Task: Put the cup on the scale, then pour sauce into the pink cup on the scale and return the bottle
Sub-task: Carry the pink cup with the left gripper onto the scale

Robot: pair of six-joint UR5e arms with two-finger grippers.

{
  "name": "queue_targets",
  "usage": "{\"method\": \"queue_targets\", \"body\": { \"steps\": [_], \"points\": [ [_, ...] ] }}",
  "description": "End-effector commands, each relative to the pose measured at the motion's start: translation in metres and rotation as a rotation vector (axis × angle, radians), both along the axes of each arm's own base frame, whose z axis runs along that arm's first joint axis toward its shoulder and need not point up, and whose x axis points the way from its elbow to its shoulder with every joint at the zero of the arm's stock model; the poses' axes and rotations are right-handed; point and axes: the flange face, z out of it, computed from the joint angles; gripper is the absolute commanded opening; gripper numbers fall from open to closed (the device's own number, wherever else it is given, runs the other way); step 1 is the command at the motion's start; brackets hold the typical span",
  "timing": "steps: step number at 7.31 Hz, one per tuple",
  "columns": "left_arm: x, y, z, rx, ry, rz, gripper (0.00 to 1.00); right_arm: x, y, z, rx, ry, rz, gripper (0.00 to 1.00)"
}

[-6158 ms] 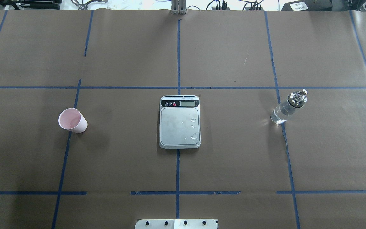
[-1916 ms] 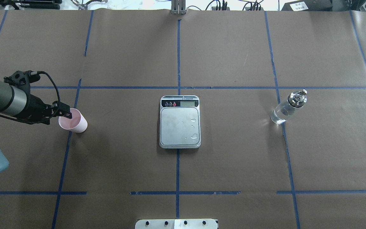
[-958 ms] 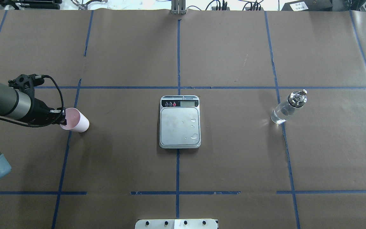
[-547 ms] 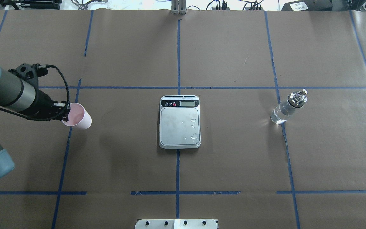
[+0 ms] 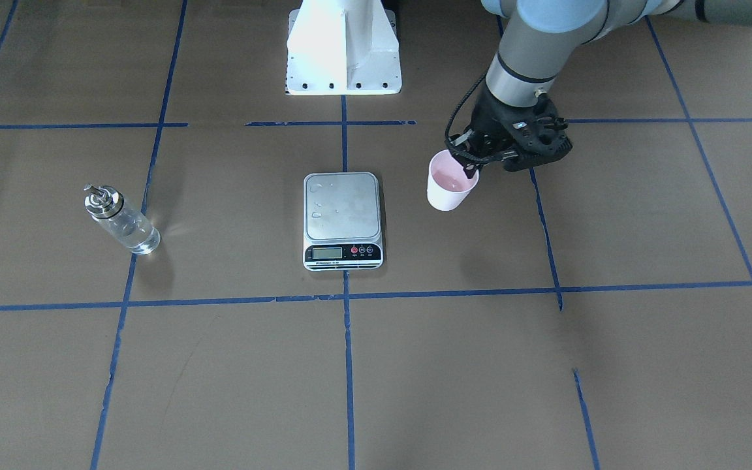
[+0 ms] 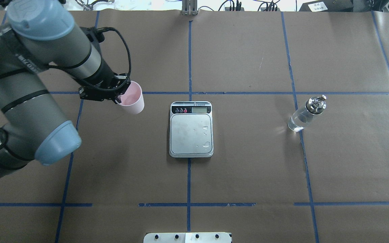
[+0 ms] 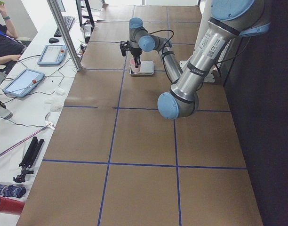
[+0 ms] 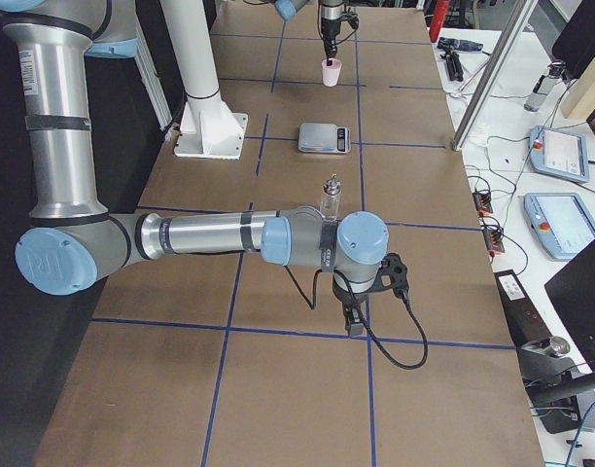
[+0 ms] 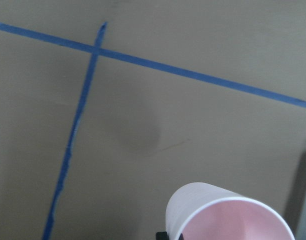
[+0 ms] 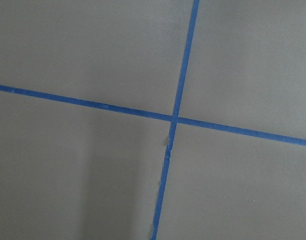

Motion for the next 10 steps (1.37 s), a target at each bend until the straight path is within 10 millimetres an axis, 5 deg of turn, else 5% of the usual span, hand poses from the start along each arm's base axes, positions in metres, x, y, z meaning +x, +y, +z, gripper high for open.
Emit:
{"method": "queue_targets", "body": {
  "steps": [1,5,10],
  "points": [
    [0.058,-0.017,-0.048,-0.058,0.046,-0.033,0.0,-0.004,0.001,-0.002,-0.033,-0.017,0.027,1.0],
    [0.158,0.012,-0.028,-0.076,0.059,-0.019,0.0,-0.007,0.002,-0.021,-0.008,-0.045,0.035,1.0],
    [0.174,0.03,-0.021,-0.084,0.044,0.012,0.0,-0.008,0.002,-0.037,0.01,-0.068,0.044,1.0]
  ]
}}
